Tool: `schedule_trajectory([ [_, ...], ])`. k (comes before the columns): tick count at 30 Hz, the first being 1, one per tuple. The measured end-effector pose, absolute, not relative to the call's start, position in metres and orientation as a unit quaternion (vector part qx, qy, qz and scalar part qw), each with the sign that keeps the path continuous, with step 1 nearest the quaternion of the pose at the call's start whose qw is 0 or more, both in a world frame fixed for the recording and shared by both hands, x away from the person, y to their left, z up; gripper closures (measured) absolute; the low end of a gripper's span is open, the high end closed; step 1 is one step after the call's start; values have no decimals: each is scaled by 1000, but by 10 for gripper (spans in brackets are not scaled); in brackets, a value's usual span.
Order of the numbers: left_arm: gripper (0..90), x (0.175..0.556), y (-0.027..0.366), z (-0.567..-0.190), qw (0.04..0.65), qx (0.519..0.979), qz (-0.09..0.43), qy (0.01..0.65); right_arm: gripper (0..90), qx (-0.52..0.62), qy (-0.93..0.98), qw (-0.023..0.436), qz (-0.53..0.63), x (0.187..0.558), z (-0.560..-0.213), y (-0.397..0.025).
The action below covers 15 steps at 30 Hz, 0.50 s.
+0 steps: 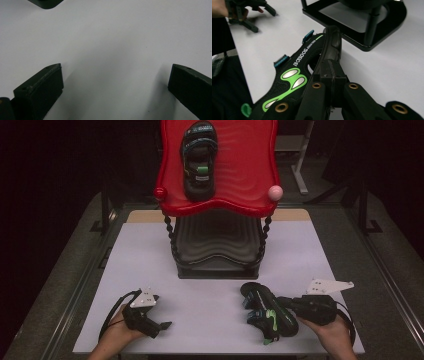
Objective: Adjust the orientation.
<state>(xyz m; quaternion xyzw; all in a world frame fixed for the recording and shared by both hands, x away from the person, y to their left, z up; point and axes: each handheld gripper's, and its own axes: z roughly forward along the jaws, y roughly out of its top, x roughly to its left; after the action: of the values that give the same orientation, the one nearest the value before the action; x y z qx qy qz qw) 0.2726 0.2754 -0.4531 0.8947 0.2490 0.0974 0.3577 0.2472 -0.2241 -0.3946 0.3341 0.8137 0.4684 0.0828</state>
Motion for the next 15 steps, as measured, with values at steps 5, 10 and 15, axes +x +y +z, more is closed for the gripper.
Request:
schedule_trajectory([
  [5, 0, 273, 275, -453, 358, 895, 97, 249, 899, 346, 810, 87, 465, 253, -396, -232],
  [10, 0, 273, 275, -453, 358, 895, 97, 249, 900, 359, 805, 89, 463, 259, -401, -240],
  [15, 0, 273, 276, -453, 358, 895, 97, 249, 900, 373, 801, 86, 460, 266, -407, -248],
])
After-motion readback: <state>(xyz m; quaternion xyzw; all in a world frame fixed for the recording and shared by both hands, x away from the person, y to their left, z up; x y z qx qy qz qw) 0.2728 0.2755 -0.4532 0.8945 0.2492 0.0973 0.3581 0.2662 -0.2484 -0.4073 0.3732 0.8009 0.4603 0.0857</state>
